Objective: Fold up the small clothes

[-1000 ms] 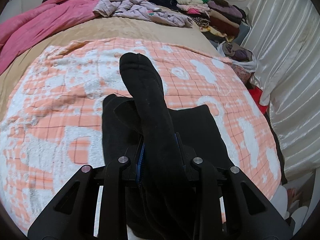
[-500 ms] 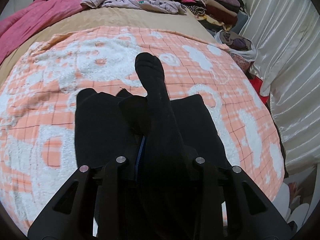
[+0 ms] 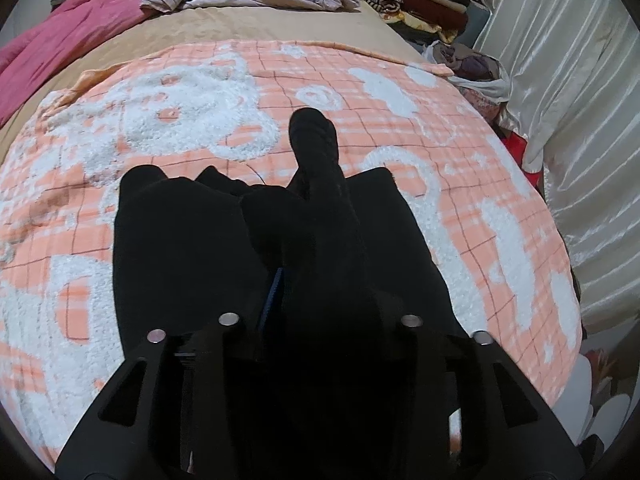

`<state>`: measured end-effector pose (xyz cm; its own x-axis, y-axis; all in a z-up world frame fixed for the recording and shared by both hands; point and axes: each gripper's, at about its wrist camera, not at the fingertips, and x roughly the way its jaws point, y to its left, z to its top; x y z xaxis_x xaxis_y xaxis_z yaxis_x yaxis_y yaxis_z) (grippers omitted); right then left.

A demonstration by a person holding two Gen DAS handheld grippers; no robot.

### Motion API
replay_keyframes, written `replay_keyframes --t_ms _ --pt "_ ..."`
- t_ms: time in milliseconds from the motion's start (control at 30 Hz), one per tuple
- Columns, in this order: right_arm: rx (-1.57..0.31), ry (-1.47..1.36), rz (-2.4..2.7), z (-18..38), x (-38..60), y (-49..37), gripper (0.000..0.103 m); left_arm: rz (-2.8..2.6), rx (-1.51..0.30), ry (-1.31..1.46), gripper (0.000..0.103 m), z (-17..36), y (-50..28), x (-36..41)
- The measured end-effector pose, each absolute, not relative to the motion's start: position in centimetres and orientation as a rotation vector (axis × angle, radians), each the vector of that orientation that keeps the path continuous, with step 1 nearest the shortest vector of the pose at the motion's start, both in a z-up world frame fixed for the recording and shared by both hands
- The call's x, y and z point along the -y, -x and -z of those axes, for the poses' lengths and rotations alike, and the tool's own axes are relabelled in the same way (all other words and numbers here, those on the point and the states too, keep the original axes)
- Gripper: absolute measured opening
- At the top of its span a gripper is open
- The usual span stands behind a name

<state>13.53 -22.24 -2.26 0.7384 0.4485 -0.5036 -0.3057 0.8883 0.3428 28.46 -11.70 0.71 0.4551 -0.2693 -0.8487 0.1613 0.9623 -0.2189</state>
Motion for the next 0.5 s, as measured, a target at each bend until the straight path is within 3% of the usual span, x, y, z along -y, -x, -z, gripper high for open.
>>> replay_keyframes --t_ms 33,100,167,400,500 --pt "-0.618 -0.251 -0.419 2.3 22.3 -13.6 0.008 0.278 -1.069 0.118 0.038 -0.7 -28.5 11.7" --pt "-0.627 -0.255 -0.422 2.4 22.5 -13.8 0.008 0.307 -1.061 0.139 0.061 -0.9 -28.4 11.7" --pt "-0.637 -0.251 -0.415 2.4 22.6 -13.9 0.009 0.349 -1.058 0.173 0.070 -1.3 -28.0 11.8" --pt "-0.687 -0.306 -0.397 3.0 24.1 -14.5 0.022 0.364 -0.954 0.258 0.073 -4.1 -26.4 8.8" --pt "-0.711 -0.342 -0.419 2.9 24.7 -14.4 0.036 0.288 -0.908 0.250 0.073 -5.0 -25.9 6.3"
